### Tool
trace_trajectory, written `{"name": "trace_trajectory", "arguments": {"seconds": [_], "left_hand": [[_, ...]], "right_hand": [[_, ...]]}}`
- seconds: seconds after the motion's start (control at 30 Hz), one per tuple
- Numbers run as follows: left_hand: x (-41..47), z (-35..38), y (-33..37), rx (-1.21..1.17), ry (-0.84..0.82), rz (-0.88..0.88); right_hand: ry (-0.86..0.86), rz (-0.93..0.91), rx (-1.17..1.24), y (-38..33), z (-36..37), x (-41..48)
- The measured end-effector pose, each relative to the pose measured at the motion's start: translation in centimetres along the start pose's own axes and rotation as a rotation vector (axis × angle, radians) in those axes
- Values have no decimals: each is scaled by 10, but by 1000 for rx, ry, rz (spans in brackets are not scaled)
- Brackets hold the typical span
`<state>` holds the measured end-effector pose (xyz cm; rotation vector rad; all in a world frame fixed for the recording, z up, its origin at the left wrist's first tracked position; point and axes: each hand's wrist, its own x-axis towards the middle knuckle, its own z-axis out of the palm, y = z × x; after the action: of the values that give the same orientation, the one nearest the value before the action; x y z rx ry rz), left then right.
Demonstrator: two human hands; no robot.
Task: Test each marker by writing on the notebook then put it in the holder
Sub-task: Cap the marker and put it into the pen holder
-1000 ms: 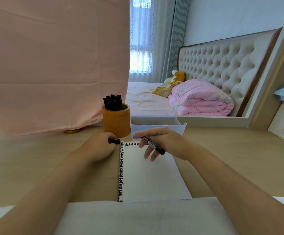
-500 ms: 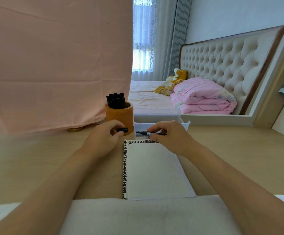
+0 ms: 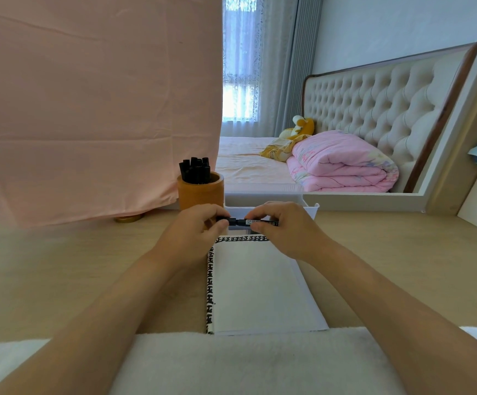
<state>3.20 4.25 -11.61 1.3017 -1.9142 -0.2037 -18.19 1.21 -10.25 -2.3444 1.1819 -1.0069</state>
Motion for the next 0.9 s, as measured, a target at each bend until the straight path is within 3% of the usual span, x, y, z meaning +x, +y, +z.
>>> {"name": "trace_trajectory", "arguments": {"seconds": [0.27, 0.47, 0.7, 0.9], "left_hand": [[5, -4, 5, -6, -141, 43], [9, -6, 8, -72, -82, 95], [7, -5, 10, -47, -89, 187], [8, -3, 8, -16, -53, 159]], "right_hand": [[-2, 10, -20, -1, -3, -4], [19, -81, -71, -3, 1, -3], [-150, 8, 121, -7, -2, -4], [-162, 70, 93, -11, 6, -4]]}}
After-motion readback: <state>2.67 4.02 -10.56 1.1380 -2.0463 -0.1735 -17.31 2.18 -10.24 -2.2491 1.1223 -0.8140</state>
